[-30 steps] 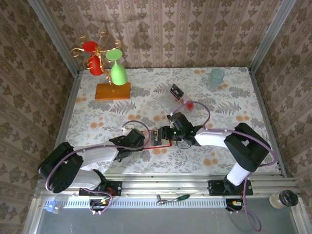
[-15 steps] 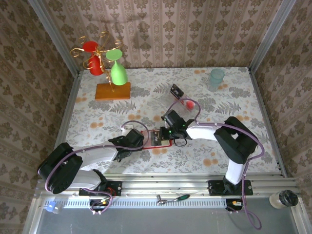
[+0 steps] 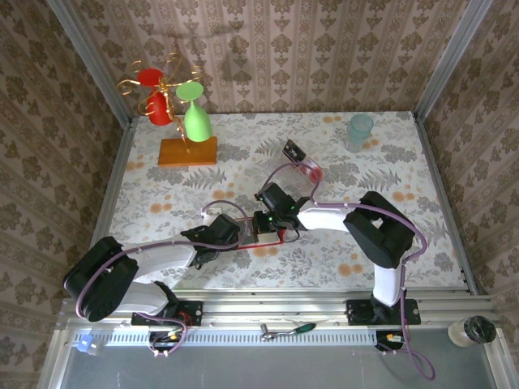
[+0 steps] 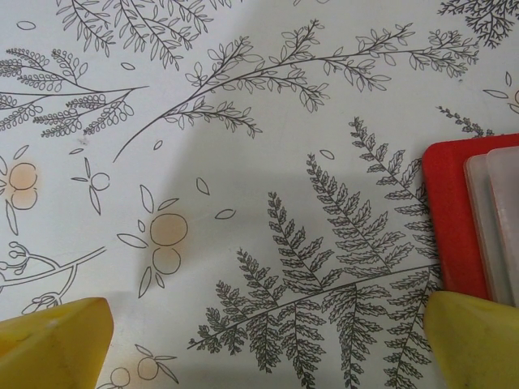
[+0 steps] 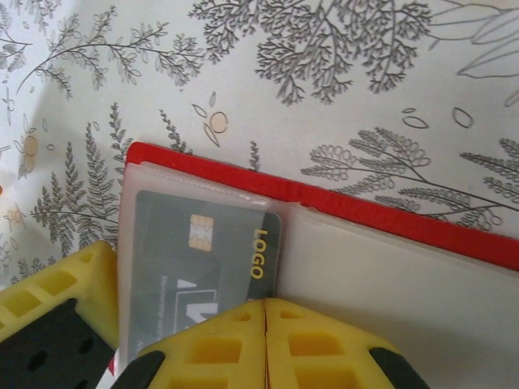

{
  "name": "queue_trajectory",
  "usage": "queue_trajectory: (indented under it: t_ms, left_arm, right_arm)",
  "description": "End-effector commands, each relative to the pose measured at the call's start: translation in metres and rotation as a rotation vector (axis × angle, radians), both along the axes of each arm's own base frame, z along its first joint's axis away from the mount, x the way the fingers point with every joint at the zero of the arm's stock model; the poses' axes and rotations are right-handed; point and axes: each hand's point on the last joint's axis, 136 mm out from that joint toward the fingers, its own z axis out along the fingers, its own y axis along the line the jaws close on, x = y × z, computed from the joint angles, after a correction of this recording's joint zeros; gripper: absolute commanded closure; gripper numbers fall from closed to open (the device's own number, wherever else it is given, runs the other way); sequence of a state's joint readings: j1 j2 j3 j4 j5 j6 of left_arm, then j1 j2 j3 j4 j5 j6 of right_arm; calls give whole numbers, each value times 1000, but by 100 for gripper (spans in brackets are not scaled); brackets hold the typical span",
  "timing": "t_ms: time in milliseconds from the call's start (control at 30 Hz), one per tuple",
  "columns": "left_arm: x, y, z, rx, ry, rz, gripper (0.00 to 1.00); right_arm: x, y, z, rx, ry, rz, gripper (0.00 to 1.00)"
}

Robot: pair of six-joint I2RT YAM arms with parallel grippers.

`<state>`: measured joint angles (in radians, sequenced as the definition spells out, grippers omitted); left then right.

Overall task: Put the credit cards into the card holder
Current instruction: Insert the credit card into the card slot.

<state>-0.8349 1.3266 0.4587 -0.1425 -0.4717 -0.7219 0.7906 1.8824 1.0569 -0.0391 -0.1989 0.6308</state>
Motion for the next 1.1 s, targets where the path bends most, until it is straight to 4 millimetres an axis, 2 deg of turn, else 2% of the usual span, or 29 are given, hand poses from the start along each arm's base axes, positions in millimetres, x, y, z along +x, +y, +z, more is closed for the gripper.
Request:
queue_trajectory:
  t_ms: [0,167,300,533,1067]
  left_arm:
    - [0,3,0,20,13,0,0]
    - [2,9,16,14,-20,16,0]
    - [3,20,24,10,-34,38,0]
    - [3,24,23,3,-22,41,0]
    - [9,7,4,7,46,-9,0]
  right_arm:
    - [-11,6,2,-7,37,39,91]
    - [-9,-2,23,-22,-14,34,90]
    - [-10,-8,29,-36,-32,34,90]
    - [-14,-8,20,-42,-7,46,91]
    - [-23,4,-2,-43,51,76,94]
